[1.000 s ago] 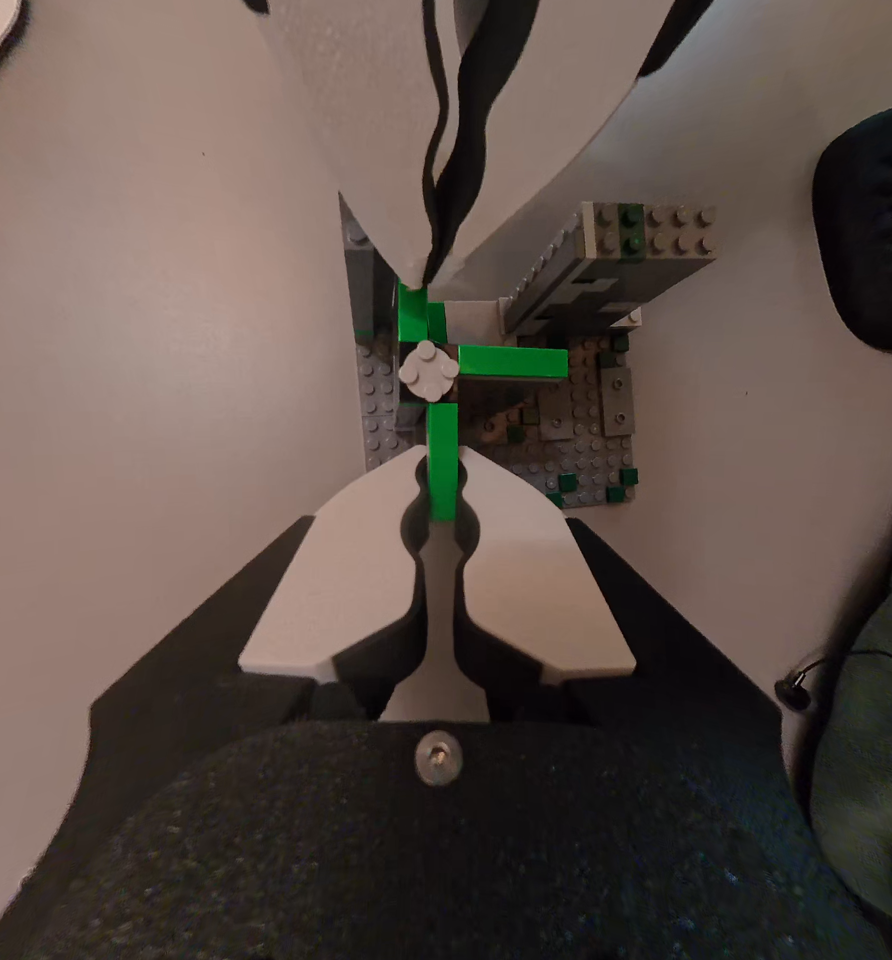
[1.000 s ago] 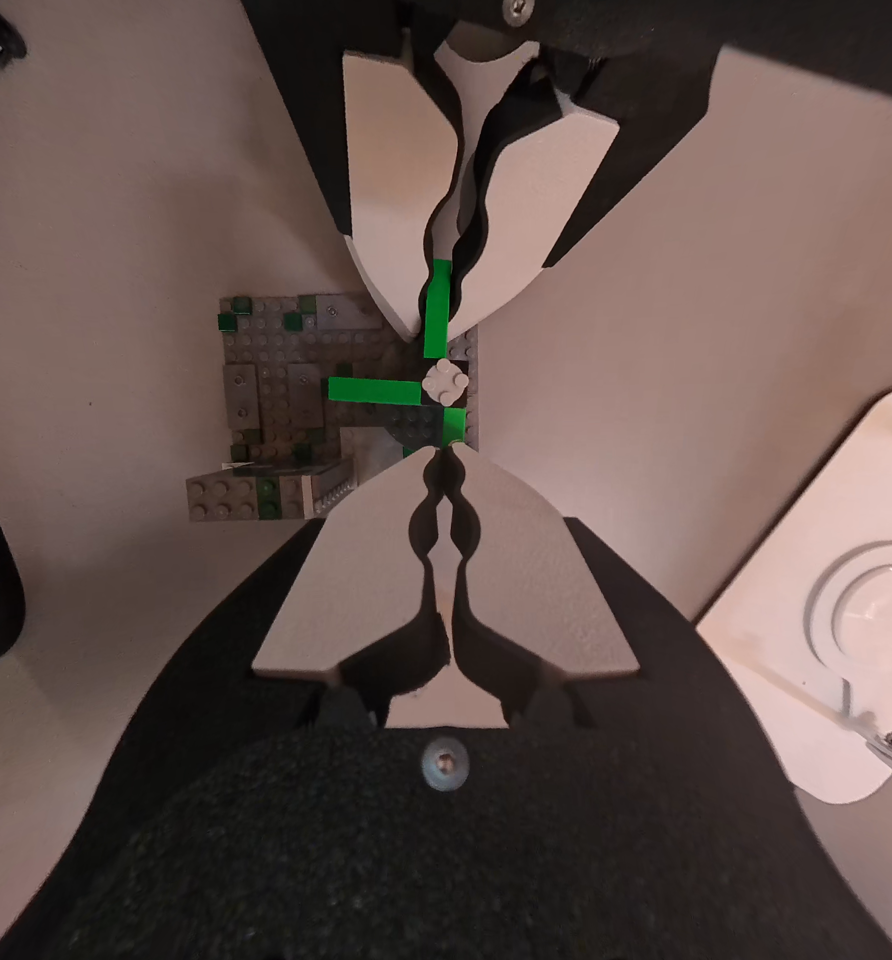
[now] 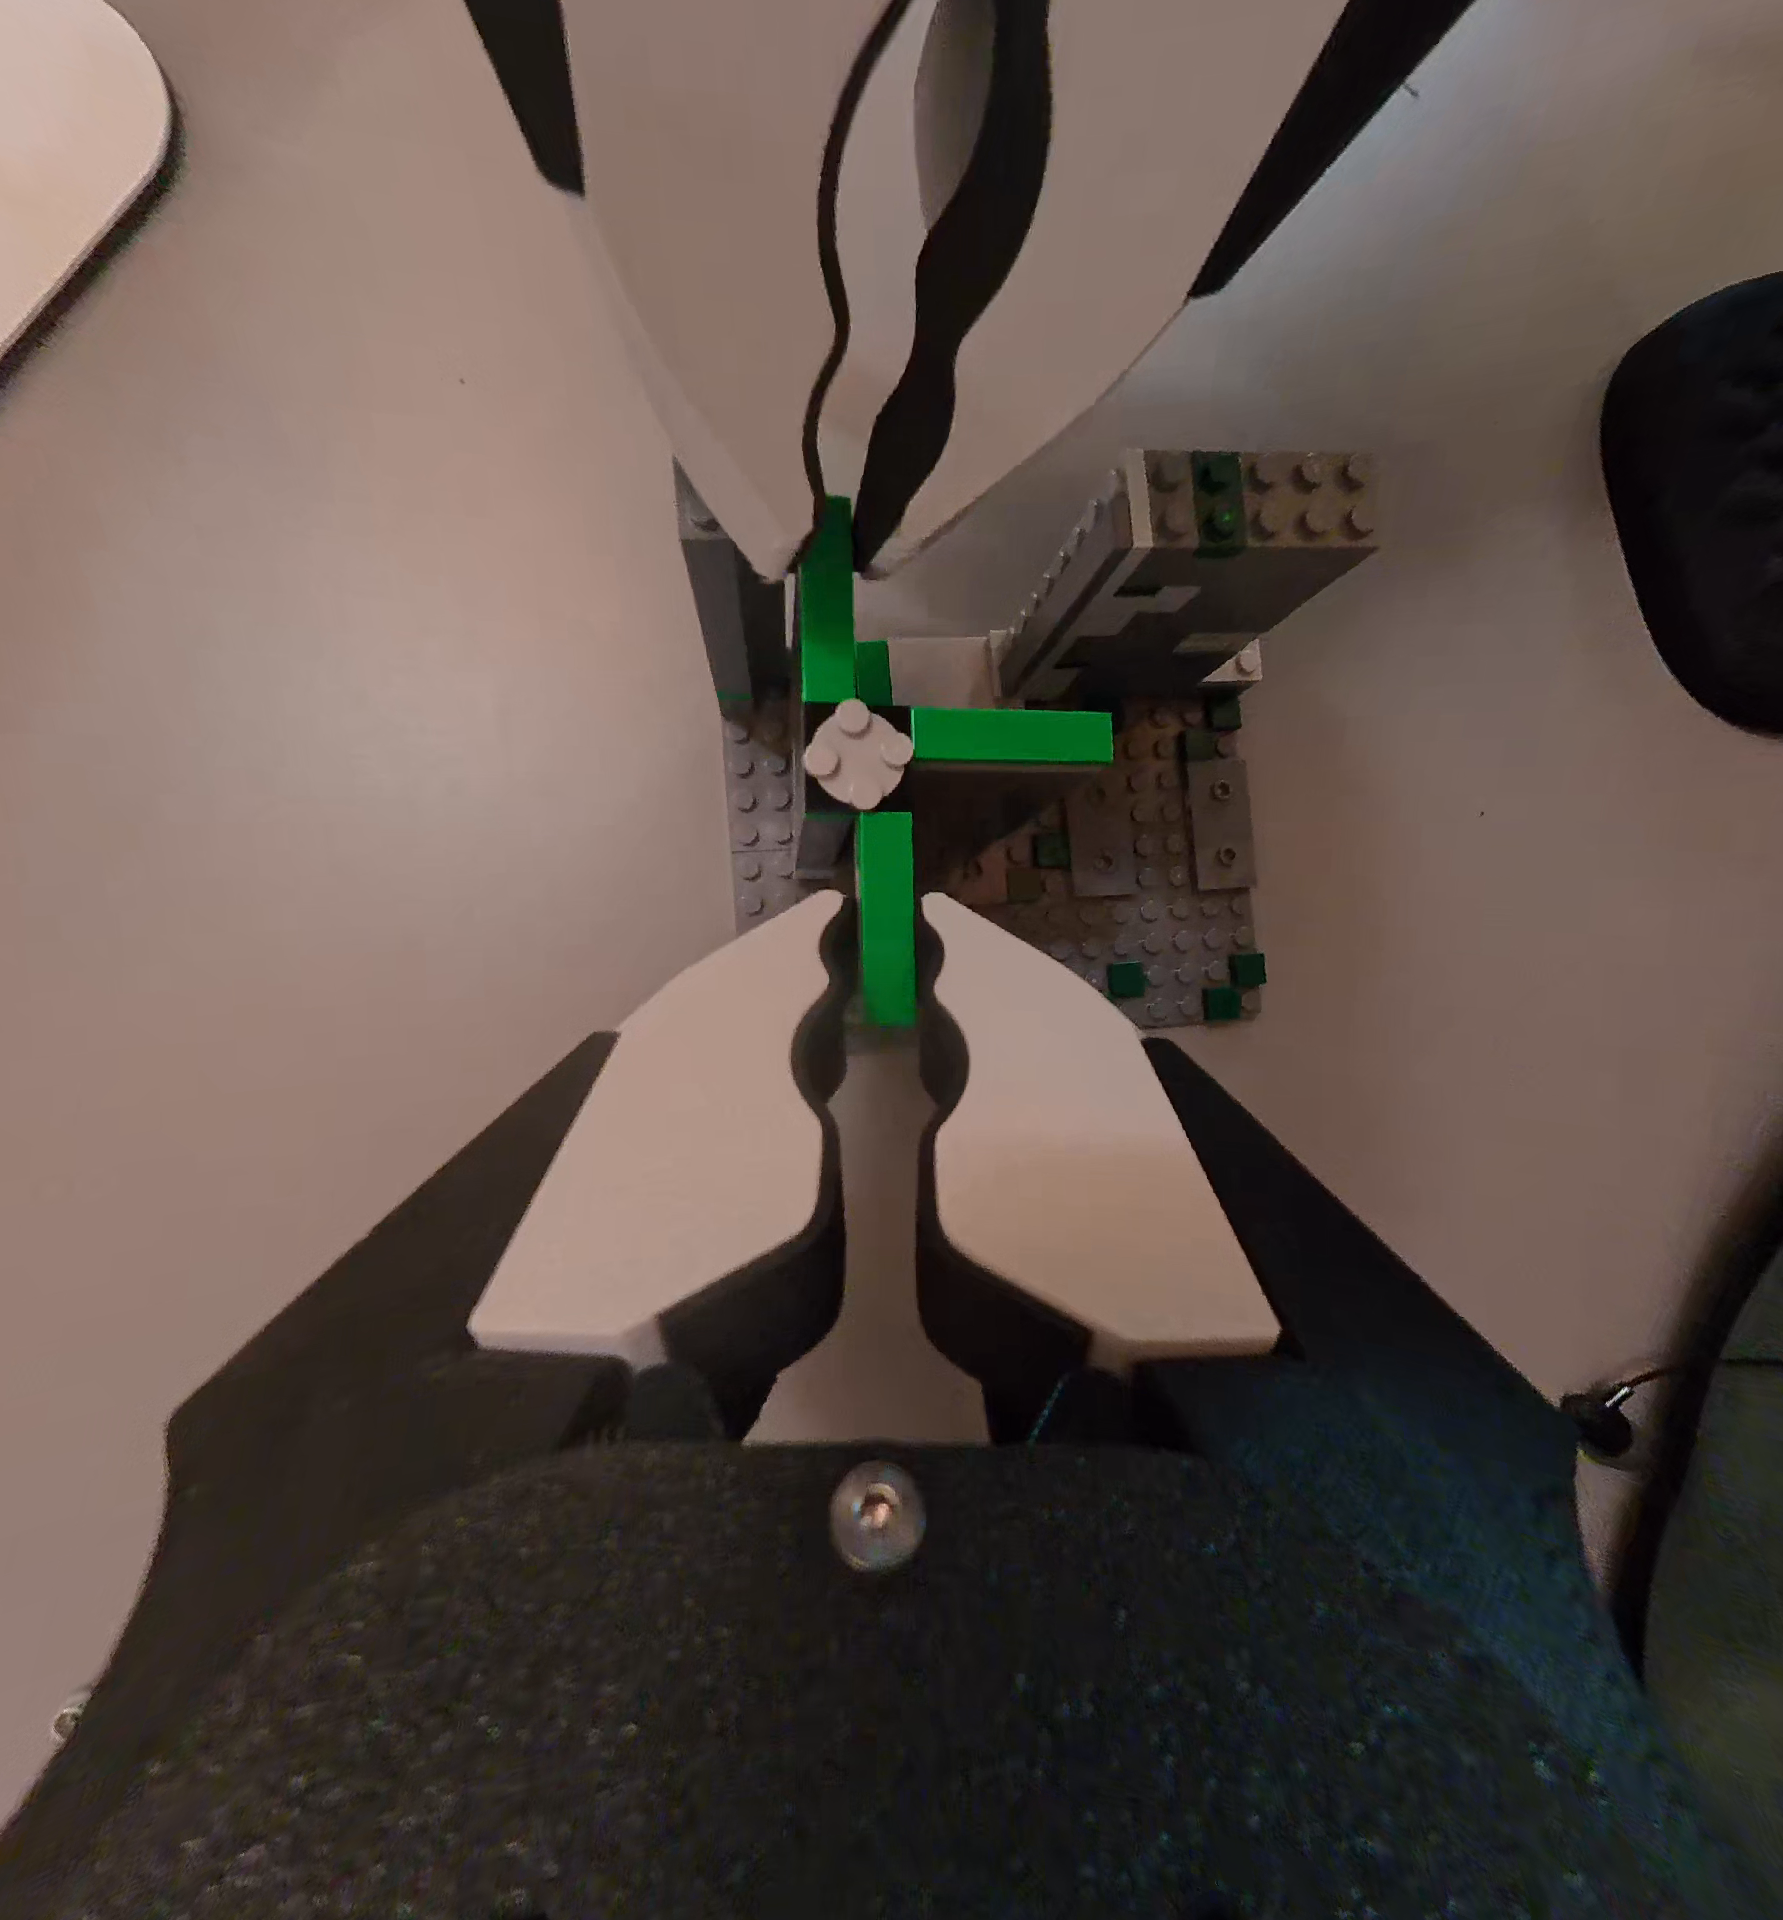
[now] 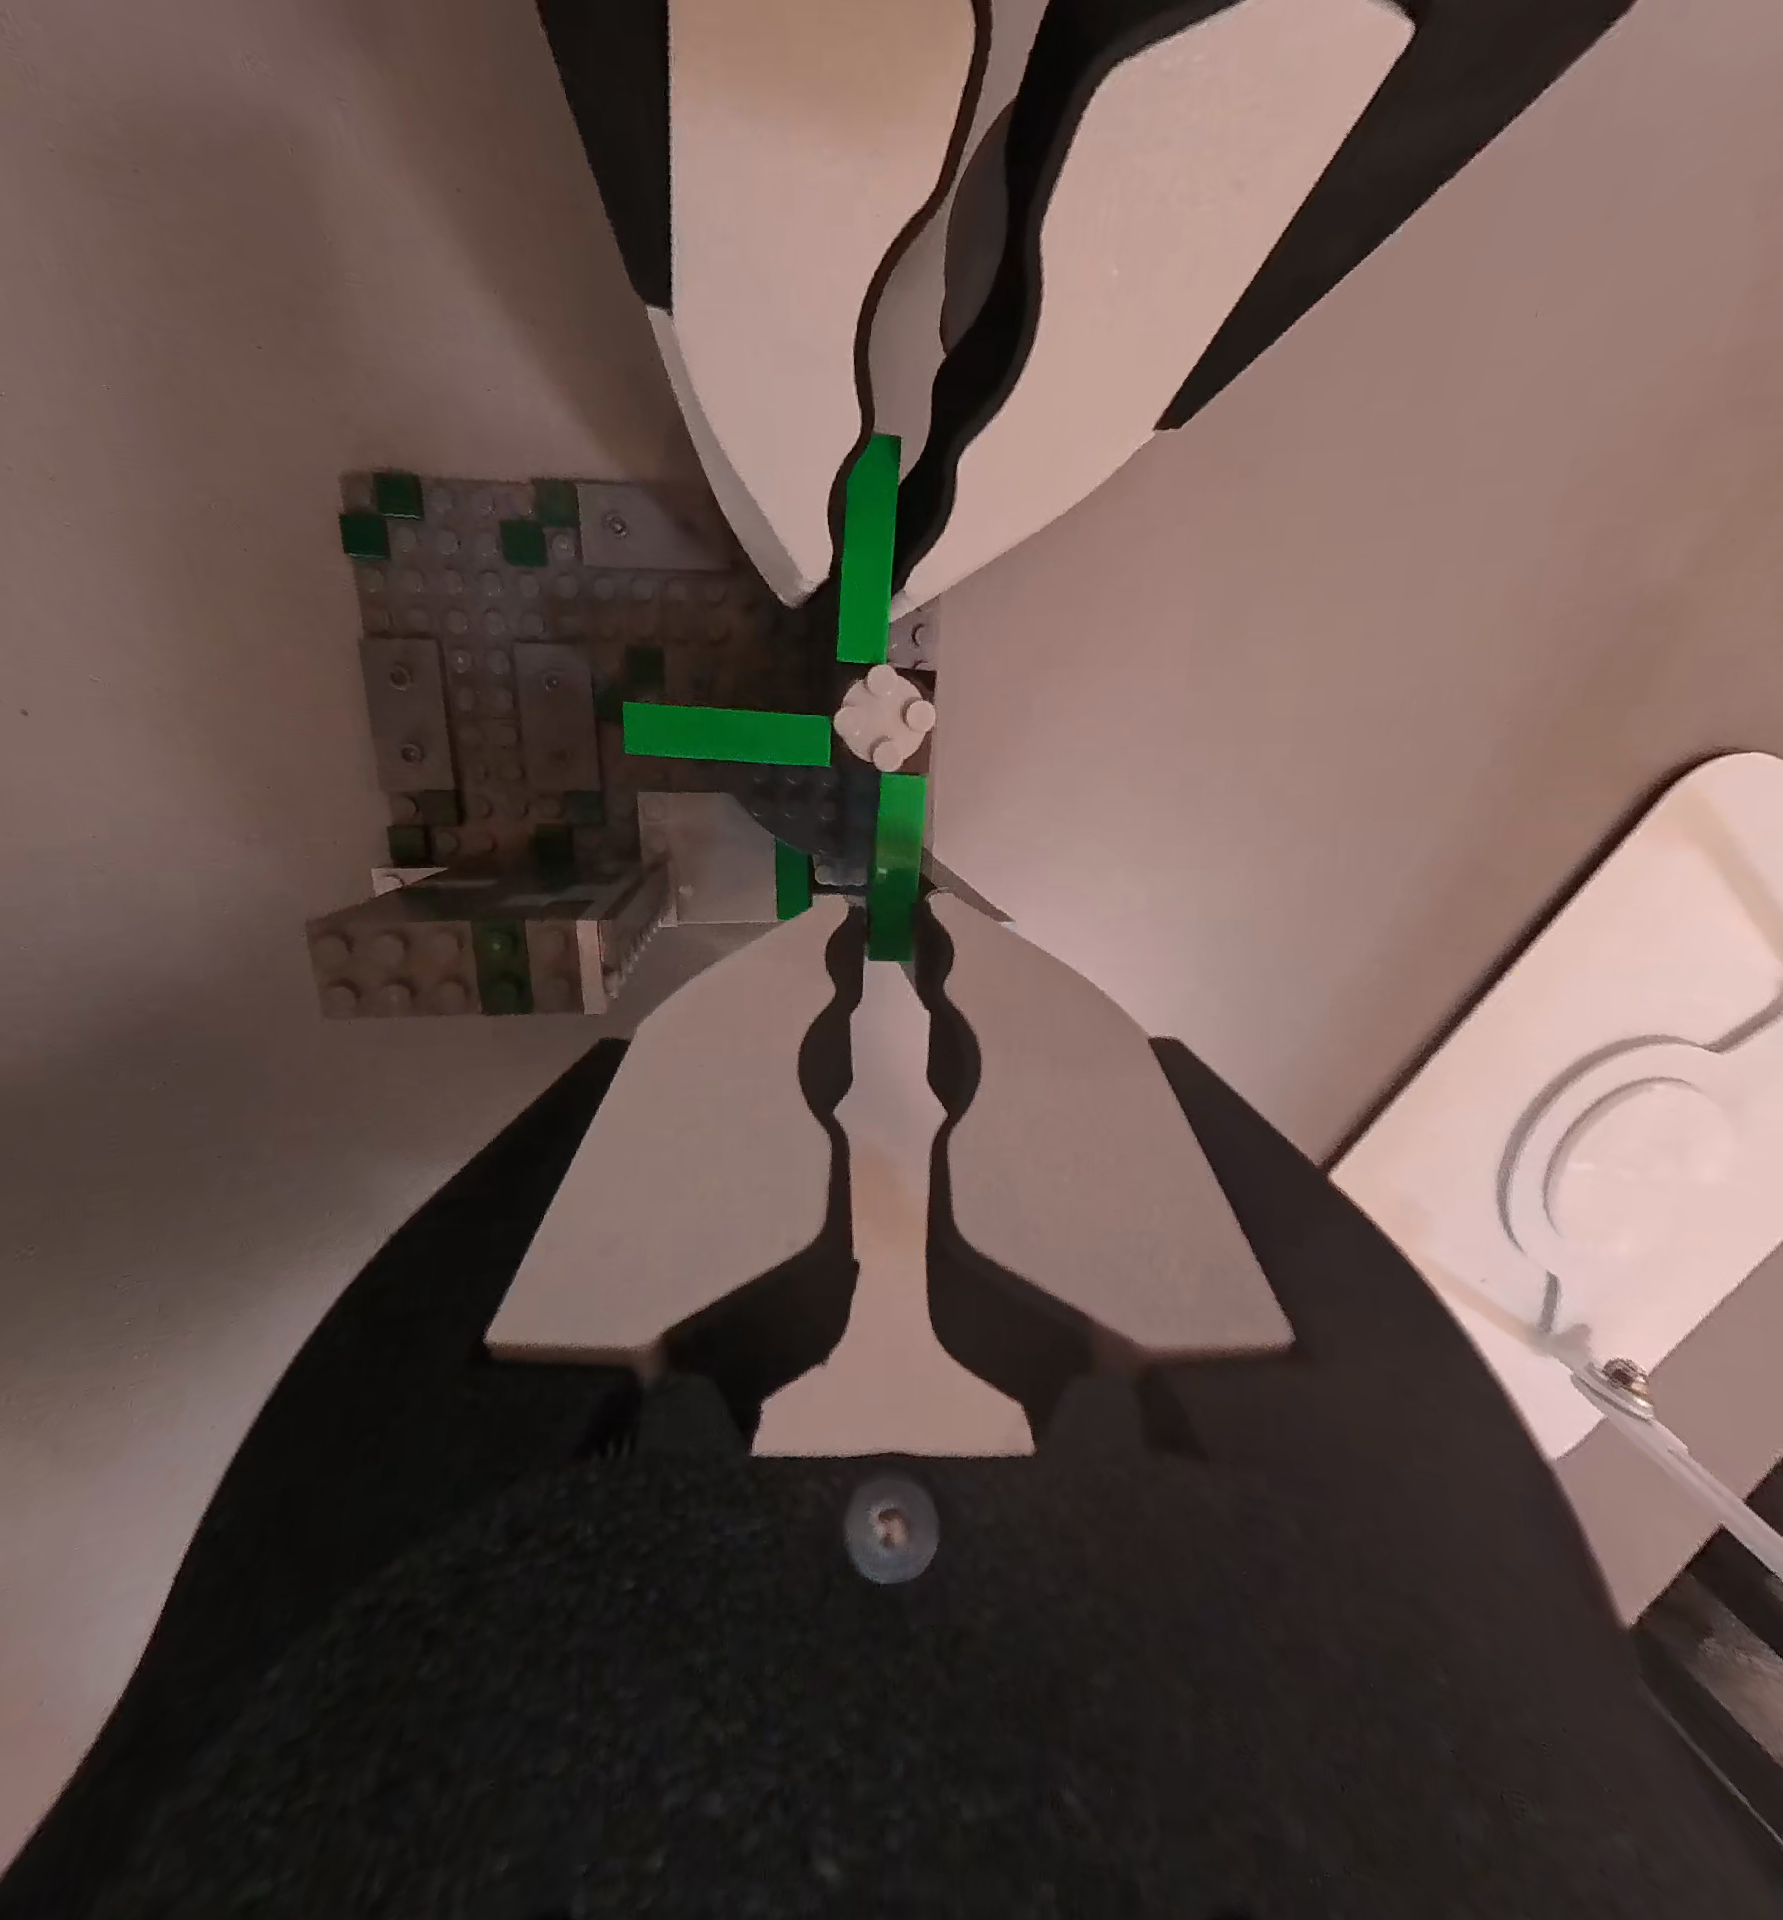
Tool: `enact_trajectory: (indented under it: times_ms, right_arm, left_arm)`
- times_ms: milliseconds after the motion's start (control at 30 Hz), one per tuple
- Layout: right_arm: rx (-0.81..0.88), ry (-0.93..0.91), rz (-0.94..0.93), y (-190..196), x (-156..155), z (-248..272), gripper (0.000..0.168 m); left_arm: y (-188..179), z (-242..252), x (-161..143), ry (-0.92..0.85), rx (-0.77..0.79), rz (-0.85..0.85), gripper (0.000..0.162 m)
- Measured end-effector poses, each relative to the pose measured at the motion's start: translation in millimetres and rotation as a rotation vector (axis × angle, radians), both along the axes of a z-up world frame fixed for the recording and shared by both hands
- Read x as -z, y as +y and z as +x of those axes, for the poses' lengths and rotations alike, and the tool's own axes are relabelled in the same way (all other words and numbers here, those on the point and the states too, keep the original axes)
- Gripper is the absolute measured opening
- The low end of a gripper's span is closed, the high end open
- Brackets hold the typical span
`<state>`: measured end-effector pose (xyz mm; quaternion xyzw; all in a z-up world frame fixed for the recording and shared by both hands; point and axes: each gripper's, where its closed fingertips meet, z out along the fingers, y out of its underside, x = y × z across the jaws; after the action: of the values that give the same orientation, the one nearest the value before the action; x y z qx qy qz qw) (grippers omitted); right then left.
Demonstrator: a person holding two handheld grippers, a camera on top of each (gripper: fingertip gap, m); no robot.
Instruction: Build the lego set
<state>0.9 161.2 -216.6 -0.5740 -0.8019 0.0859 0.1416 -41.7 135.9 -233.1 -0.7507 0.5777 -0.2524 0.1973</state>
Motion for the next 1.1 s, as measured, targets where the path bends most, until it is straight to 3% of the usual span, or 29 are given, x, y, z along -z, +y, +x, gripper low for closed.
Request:
enact_trajectory:
  times_ms: [1000,1100]
  right_arm:
    - [0.013,0.014,-0.033,0.5,-1.7,-4.6,0.008]
    - [0.058,0.095,-0.031,-0.6,-13.5,-5.8,0.016]
  left_arm:
    - [-1.4,0.7,0.2,-0.036,-0.028,-0.044,0.008]
    - [-4.8,1.1,-2.4,-0.062,-0.015,-0.050,0.018]
